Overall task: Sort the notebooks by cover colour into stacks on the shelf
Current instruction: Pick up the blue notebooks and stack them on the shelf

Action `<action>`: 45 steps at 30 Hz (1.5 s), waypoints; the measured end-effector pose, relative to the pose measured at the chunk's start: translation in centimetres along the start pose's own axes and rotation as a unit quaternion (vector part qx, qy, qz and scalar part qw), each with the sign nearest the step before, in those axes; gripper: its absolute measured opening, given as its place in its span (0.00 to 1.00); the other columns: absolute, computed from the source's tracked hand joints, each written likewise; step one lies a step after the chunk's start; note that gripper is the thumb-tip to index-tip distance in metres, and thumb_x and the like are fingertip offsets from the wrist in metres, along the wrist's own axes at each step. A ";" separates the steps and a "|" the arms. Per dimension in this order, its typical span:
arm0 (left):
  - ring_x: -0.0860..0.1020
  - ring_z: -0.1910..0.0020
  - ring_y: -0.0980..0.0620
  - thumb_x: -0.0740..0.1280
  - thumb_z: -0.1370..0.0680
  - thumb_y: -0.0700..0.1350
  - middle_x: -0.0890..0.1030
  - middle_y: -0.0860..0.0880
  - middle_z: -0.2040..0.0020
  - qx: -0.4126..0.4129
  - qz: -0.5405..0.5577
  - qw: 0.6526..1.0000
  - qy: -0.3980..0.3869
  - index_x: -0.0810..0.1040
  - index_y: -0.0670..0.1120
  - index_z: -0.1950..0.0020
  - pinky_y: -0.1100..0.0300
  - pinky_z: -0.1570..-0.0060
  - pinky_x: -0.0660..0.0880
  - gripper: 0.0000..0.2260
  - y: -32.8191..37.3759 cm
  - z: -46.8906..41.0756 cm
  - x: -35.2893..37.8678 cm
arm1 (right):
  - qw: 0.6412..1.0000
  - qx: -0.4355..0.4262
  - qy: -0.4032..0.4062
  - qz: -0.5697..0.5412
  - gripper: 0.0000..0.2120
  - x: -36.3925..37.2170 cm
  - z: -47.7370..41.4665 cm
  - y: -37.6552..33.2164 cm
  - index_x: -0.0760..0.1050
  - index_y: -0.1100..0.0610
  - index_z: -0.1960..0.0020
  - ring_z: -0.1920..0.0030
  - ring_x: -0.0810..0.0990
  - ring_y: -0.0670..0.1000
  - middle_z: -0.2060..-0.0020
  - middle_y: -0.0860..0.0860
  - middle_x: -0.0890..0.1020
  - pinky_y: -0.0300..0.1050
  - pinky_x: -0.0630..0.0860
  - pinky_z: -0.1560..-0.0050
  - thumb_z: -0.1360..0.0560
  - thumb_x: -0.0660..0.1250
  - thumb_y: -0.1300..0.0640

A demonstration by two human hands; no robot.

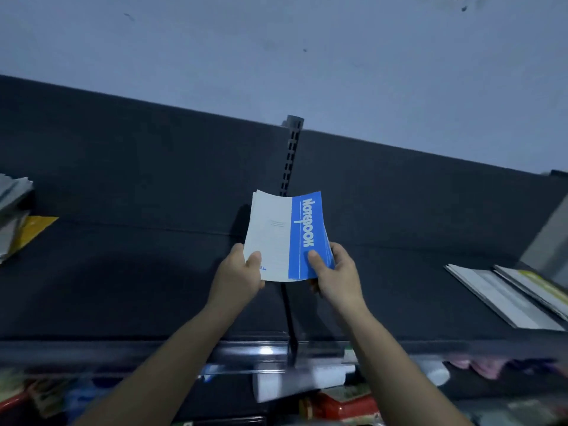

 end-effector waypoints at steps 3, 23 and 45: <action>0.72 0.66 0.49 0.59 0.20 0.45 0.78 0.45 0.54 -0.012 -0.040 0.999 -0.035 0.70 0.42 0.55 0.57 0.64 0.70 0.07 0.1 -0.9 4.0 | 1.000 0.019 0.023 0.000 0.03 -4.0 -0.9 2.0 0.73 0.53 0.48 0.66 0.77 0.45 0.54 0.49 0.82 0.39 0.71 0.69 0.21 0.64 0.56; 0.75 0.41 0.47 0.59 0.19 0.45 0.74 0.45 0.35 0.017 -0.196 0.956 -0.217 0.66 0.39 0.35 0.54 0.44 0.74 0.15 3.8 -0.6 28.7 | 0.953 0.083 0.121 0.266 0.11 -25.6 -6.3 10.4 0.73 0.55 0.41 0.51 0.76 0.51 0.48 0.49 0.79 0.46 0.71 0.53 0.21 0.62 0.52; 0.76 0.43 0.48 0.62 0.22 0.56 0.77 0.48 0.40 0.004 -0.462 0.865 -0.196 0.75 0.44 0.41 0.59 0.53 0.70 0.17 4.7 3.1 40.2 | 0.816 0.067 -0.004 0.574 0.22 -36.4 -9.2 15.5 0.76 0.56 0.42 0.40 0.74 0.54 0.44 0.53 0.78 0.47 0.73 0.50 0.21 0.57 0.40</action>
Point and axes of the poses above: each hand's wrist, its own z-axis away from the middle knuckle, its own x-axis out of the palm, y = z × x, the point moved 7 cm from there along -z, towards the middle knuckle
